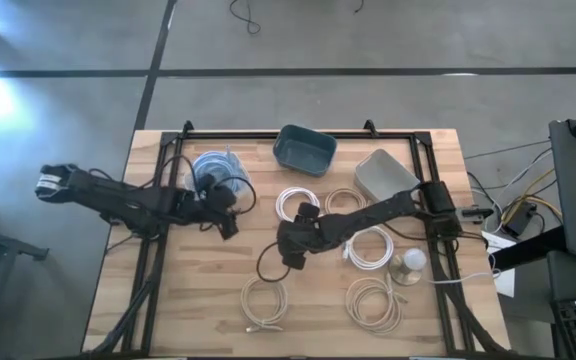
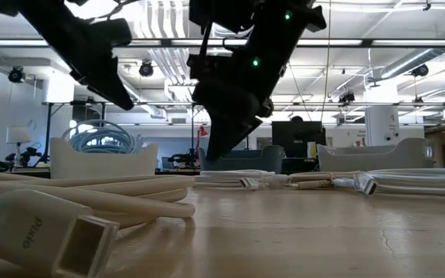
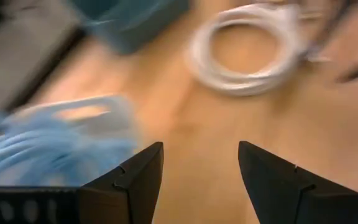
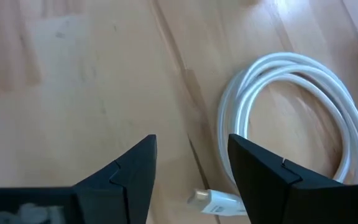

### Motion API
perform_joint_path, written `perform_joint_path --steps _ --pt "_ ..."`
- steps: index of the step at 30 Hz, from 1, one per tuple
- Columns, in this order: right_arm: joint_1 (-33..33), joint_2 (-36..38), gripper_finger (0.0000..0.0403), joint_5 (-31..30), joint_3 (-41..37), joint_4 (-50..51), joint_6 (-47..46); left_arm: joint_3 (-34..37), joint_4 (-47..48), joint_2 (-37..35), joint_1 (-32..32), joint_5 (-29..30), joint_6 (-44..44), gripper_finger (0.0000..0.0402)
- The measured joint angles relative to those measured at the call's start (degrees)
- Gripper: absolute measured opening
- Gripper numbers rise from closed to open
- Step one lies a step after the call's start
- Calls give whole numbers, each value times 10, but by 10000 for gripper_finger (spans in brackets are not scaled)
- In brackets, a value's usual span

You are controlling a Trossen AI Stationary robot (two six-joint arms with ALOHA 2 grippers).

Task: Pick & Place USB Port
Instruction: Put the top white usb cable into the dark green bin

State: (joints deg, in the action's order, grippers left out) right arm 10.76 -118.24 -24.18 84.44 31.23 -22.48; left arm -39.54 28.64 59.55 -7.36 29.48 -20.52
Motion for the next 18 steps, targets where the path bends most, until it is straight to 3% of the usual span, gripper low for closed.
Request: perform_joint_path --steps 7,13,18 --pt "-6 18 196 0 1 -2 5 78 -198 1 -7 -91 29 222" --pt "-37 16 196 2 -4 -2 6 172 -399 1 -7 -183 -4 222" --pt "-59 14 196 29 -4 -2 6 227 -506 1 -8 -209 -35 222"
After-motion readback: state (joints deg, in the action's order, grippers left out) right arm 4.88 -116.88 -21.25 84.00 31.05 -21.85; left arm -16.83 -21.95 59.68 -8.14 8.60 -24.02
